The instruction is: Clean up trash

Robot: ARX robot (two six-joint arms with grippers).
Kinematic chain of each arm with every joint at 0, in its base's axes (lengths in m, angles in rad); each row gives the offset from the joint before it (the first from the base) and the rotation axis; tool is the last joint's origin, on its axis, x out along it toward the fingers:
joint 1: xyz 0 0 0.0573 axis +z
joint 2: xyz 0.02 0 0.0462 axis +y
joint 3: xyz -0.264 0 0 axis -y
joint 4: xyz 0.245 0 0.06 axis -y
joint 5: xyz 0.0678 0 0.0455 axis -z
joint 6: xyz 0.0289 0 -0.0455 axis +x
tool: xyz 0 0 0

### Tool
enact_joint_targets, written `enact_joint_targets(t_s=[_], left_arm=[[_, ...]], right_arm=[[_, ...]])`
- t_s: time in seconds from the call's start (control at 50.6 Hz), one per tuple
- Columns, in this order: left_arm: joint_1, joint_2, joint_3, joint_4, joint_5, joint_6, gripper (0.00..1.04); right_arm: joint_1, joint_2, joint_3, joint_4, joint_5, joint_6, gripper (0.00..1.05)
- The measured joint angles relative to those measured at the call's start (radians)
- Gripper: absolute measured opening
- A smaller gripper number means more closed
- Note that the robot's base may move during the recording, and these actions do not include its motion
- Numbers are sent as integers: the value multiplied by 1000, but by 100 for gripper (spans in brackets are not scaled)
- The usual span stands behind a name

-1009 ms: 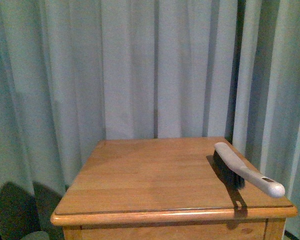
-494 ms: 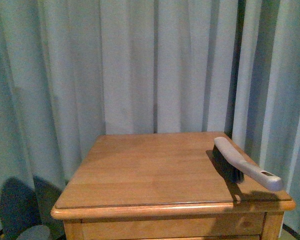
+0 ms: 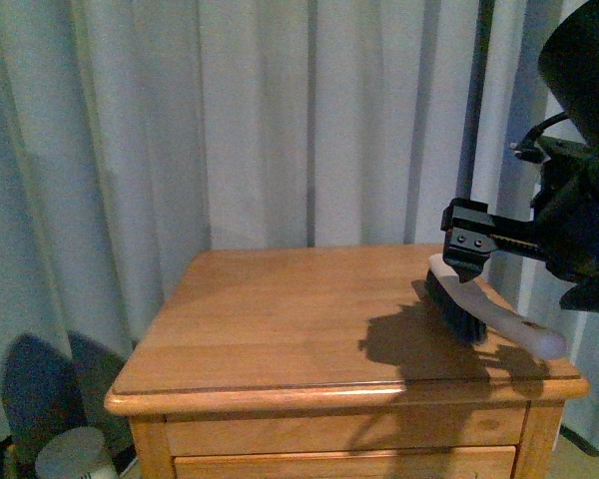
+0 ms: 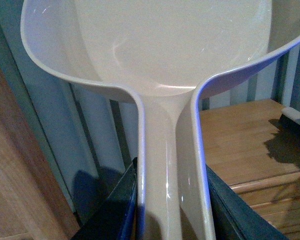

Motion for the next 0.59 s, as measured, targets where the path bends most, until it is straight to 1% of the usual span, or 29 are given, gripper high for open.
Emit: enact_joint_targets(t_s=[0.237,0.593], left_arm=[[0,0,0,0,0,0,28],[0,0,0,0,0,0,28]], right_arm=[[5,71,49,-58,3,0,97],[-7,115,41,-32,-1,-4,97]])
